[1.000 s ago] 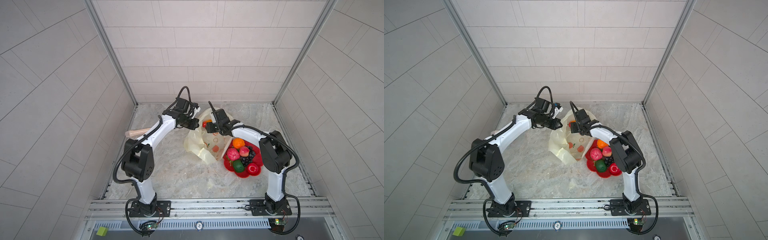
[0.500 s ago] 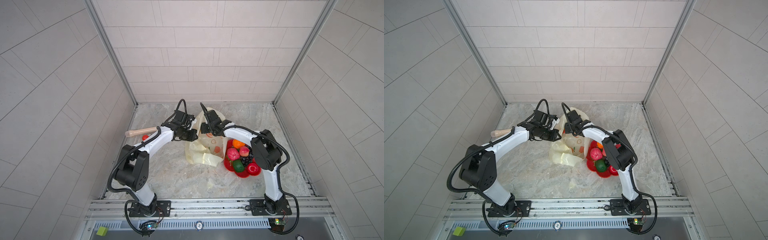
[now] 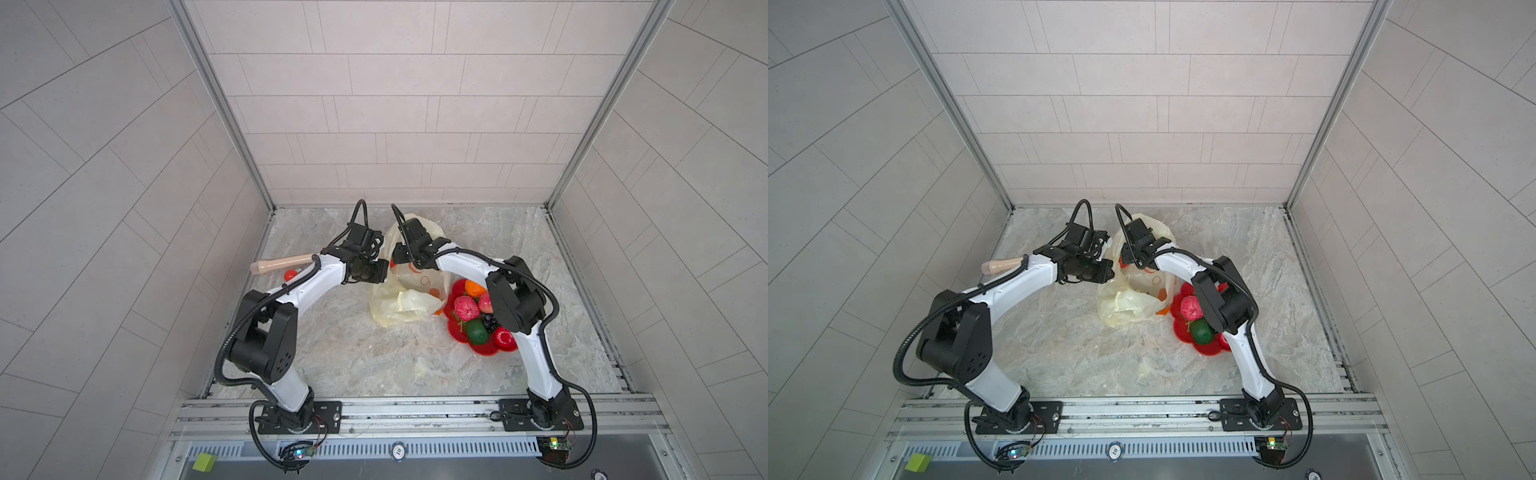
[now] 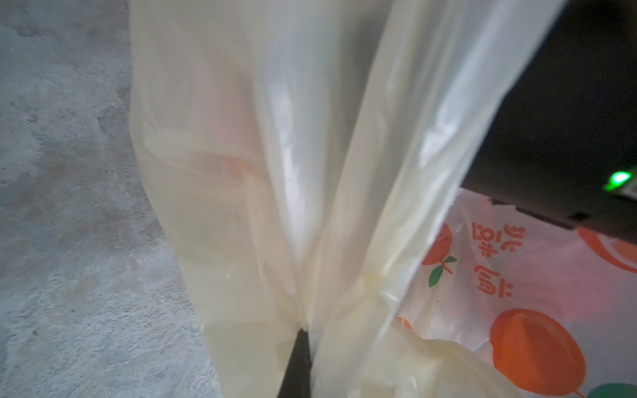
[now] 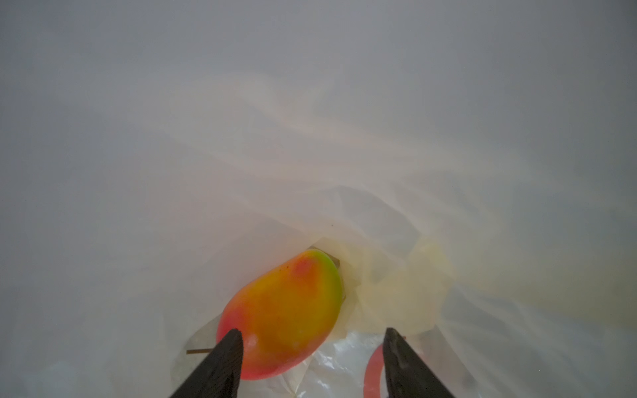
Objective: Take fruits out of the plastic bag
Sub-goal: Take out the fake fruit from the plastic bag.
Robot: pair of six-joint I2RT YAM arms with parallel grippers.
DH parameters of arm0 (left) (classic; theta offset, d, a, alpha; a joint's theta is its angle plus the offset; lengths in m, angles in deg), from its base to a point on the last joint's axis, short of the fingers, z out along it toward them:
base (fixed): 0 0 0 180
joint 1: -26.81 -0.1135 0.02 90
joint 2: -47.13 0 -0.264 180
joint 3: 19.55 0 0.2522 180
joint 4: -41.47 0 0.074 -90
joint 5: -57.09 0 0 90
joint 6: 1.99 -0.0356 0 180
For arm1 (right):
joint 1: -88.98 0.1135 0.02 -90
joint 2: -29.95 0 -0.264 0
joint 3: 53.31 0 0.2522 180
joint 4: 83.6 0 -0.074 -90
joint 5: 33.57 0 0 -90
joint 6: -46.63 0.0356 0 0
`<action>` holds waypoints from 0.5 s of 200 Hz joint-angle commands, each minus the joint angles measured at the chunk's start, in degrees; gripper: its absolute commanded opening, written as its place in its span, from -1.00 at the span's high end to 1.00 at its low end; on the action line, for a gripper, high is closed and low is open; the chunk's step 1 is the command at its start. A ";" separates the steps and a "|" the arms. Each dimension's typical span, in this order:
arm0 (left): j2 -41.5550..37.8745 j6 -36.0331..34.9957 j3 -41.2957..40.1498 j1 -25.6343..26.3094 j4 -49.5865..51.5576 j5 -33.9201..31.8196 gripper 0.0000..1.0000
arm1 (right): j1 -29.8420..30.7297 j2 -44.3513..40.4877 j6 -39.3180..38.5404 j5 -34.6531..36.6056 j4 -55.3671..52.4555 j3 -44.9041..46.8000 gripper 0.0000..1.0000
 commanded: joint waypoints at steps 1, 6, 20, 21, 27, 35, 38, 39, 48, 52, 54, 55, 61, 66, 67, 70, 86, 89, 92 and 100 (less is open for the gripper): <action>-0.81 0.38 -0.68 -0.12 0.51 -2.17 1.00 | -0.05 3.00 1.21 0.96 -2.78 -2.47 -0.34; -0.62 0.36 -0.50 -0.11 0.55 -2.22 1.00 | -0.05 3.54 1.16 1.05 -2.83 -2.83 -0.34; -0.12 0.03 0.12 -0.15 0.91 -2.51 1.00 | -0.05 5.07 1.05 0.61 -3.54 -4.44 -0.32; -0.09 0.01 0.17 -0.19 0.92 -2.56 1.00 | -0.05 5.12 1.04 0.54 -3.56 -4.51 -0.32; 0.08 -0.09 0.41 -0.17 1.25 -2.72 1.00 | -0.05 5.67 0.97 0.24 -3.62 -5.11 -0.31; 0.20 -0.19 0.65 -0.29 1.46 -2.90 1.00 | 0.04 6.23 0.83 -0.02 -3.57 -5.85 -0.31; 0.09 -0.28 0.73 -0.37 1.51 -3.01 1.00 | 0.04 6.50 0.85 -0.19 -3.57 -6.10 -0.31; 0.10 -0.28 0.78 -0.38 1.53 -3.07 1.00 | 0.04 6.63 0.86 -0.22 -3.57 -6.13 -0.30; -0.05 -0.37 0.75 -0.48 1.71 -3.58 1.00 | 0.04 7.13 0.78 -0.57 -3.57 -7.00 -0.30; -0.19 -0.36 0.82 -0.52 1.80 -3.73 1.00 | 0.04 7.31 0.77 -0.78 -3.57 -7.24 -0.31; -0.20 -0.36 0.83 -0.56 1.79 -3.98 1.00 | 0.04 7.46 0.77 -0.88 -3.57 -7.36 -0.31; -0.22 -0.36 0.83 -0.52 1.81 -4.04 1.00 | 0.04 7.50 0.77 -0.91 -3.53 -7.38 -0.31; -0.55 -0.43 0.75 -0.72 1.83 -4.34 1.00 | 0.08 7.70 0.85 -1.11 -3.44 -7.71 -0.31; -0.75 -0.45 0.62 -0.77 1.82 -4.56 1.00 | 0.12 7.84 0.90 -1.16 -3.40 -7.89 -0.31; -0.80 -0.45 0.60 -0.76 1.82 -4.59 1.00 | 0.13 7.87 0.92 -1.19 -3.40 -7.95 -0.31; -0.93 -0.45 0.41 -0.88 1.78 -4.73 1.00 | 0.13 7.94 0.99 -1.27 -3.44 -8.14 -0.31; -1.41 -0.62 -0.12 -1.10 1.65 -5.11 1.00 | 0.37 9.07 0.79 -1.94 -4.75 -9.86 -0.31; -1.44 -0.63 -0.20 -1.25 1.69 -5.14 1.00 | 0.45 9.38 0.66 -2.26 -5.10 -10.31 -0.31; -1.46 -0.67 -0.24 -1.26 1.73 -5.15 1.00 | 0.52 9.70 0.46 -2.53 -5.48 -10.74 -0.31; -1.55 -0.63 -0.38 -1.38 1.73 -5.26 1.00 | 0.80 10.33 -0.14 -3.04 -6.82 -11.81 -0.30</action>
